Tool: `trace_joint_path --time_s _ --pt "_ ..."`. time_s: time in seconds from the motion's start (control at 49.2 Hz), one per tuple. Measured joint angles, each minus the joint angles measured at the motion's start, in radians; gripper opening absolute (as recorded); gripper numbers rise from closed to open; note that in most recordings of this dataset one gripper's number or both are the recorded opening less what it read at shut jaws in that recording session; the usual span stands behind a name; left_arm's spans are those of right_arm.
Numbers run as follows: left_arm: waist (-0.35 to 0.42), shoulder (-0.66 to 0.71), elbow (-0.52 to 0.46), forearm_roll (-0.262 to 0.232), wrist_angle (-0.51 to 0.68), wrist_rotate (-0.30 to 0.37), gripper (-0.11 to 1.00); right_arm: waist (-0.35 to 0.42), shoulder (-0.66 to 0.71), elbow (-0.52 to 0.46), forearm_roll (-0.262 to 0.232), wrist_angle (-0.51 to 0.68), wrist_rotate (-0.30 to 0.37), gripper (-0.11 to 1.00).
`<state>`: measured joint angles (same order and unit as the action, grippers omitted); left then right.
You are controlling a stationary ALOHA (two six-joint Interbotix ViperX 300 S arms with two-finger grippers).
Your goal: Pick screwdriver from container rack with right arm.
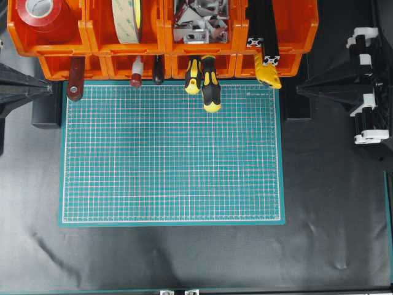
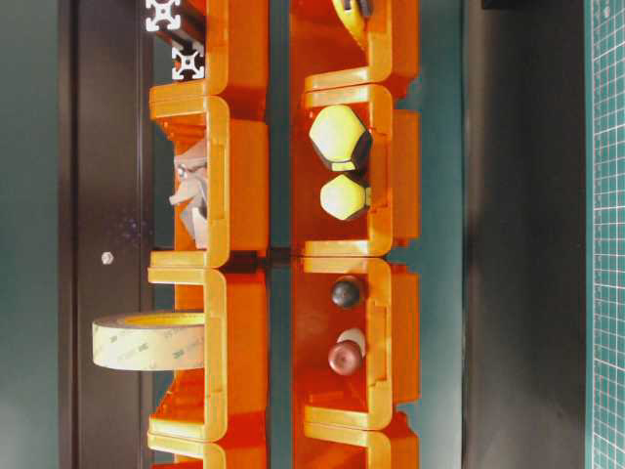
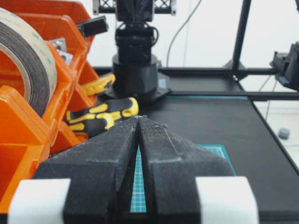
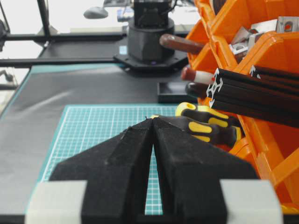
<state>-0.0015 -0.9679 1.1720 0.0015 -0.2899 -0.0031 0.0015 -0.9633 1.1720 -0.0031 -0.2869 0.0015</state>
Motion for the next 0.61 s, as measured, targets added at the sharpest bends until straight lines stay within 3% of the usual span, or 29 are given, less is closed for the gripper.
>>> trace_joint_path --time_s 0.061,0.122,0.224,0.386,0.61 --pt "-0.002 0.000 -0.002 0.006 0.006 -0.005 0.04 -0.002 -0.002 0.000 0.003 0.000 0.003 0.06" --pt "-0.002 0.002 -0.012 0.020 0.031 -0.015 0.00 -0.002 0.002 -0.006 0.011 0.011 0.021 0.00" --pt "-0.002 -0.002 -0.037 0.028 0.071 -0.021 0.00 -0.003 0.012 -0.051 0.014 0.080 0.035 -0.01" --pt "-0.003 -0.028 -0.074 0.028 0.133 -0.025 0.00 0.012 0.044 -0.176 0.012 0.233 0.031 -0.01" --pt "-0.009 -0.057 -0.084 0.029 0.178 -0.054 0.00 0.103 0.169 -0.364 0.000 0.434 0.031 -0.01"
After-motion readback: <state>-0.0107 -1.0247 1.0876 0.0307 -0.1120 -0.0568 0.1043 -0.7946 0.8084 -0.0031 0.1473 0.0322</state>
